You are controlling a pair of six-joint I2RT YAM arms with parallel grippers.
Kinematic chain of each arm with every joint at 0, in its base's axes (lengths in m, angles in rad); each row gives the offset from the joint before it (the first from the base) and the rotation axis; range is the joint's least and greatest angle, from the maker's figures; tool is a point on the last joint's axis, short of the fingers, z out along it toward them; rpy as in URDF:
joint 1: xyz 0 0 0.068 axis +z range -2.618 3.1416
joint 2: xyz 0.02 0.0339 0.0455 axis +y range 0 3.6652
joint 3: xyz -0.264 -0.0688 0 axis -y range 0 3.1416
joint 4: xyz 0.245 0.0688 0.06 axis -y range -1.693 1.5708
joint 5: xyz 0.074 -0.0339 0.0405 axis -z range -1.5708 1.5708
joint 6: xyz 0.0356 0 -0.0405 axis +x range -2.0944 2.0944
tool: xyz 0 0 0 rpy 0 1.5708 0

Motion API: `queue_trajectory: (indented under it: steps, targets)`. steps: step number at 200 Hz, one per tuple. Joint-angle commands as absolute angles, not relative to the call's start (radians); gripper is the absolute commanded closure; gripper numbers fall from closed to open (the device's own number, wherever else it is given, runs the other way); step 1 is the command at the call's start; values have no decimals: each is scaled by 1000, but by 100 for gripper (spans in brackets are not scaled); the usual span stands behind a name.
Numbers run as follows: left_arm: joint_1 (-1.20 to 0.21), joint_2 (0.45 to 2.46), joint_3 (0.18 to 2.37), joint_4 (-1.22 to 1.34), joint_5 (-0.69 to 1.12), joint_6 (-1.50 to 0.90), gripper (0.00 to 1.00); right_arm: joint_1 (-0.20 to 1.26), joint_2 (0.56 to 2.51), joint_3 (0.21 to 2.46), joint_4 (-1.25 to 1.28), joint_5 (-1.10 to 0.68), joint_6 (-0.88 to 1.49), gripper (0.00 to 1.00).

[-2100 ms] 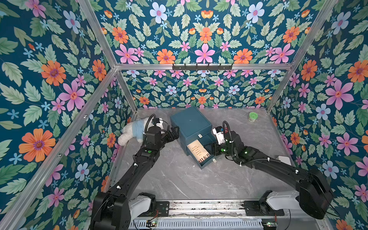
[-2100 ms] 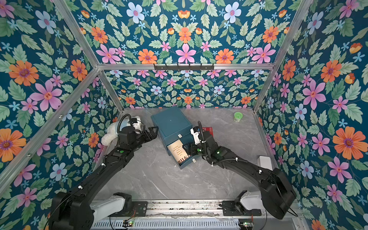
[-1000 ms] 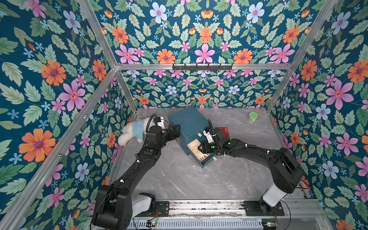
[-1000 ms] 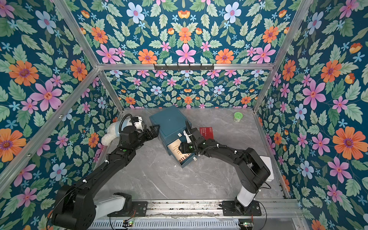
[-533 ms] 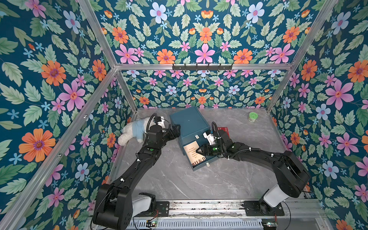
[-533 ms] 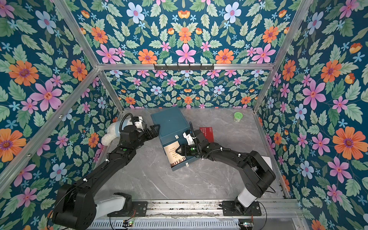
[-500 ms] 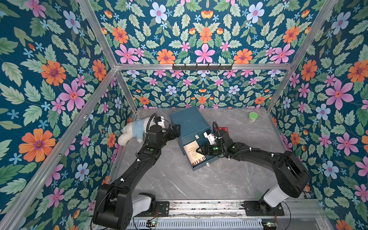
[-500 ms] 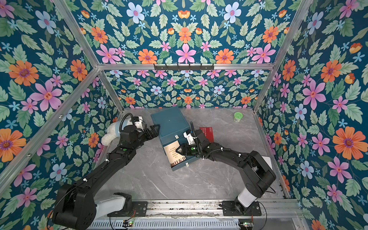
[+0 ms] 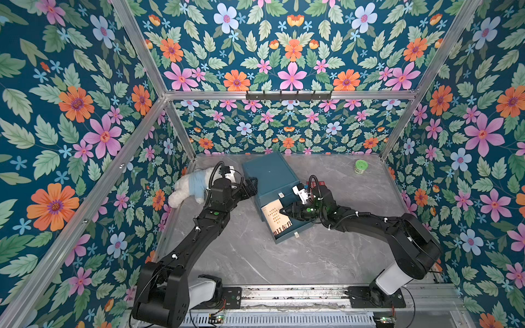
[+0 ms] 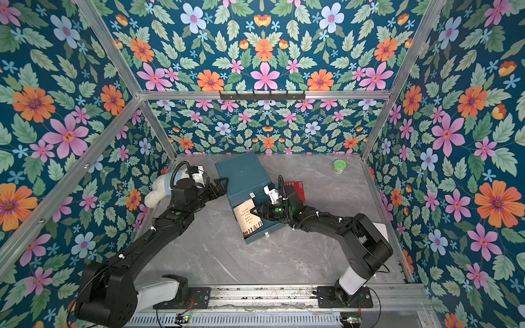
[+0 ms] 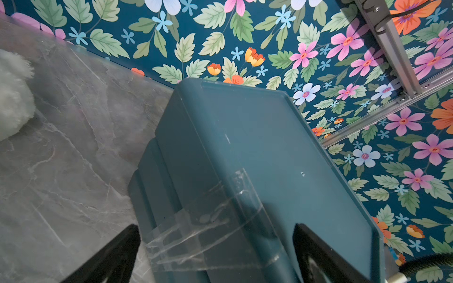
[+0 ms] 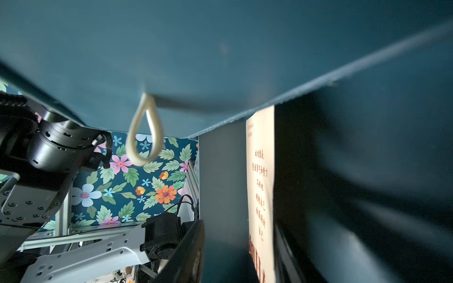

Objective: Take the postcards out of the drawer
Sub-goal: Pick up the postcard from the drawer.

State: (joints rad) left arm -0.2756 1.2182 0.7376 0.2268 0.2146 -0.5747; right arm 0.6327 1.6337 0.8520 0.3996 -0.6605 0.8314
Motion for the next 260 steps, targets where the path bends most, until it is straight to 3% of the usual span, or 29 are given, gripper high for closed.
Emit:
queue_trajectory:
  steps: [1,56,93,260]
  targets:
    - [-276,1222,736,175,211,-561,0,633,1640,857,438,-672,845,59]
    - [-276,1215,733,170,204,-560,0,632,1629,868,381,-647,813,88]
    - [-277,1208,733,166,199,-561,0,632,1616,877,349,-637,798,100]
    - [-277,1175,754,138,161,-549,0,546,1213,769,-25,-557,704,100]
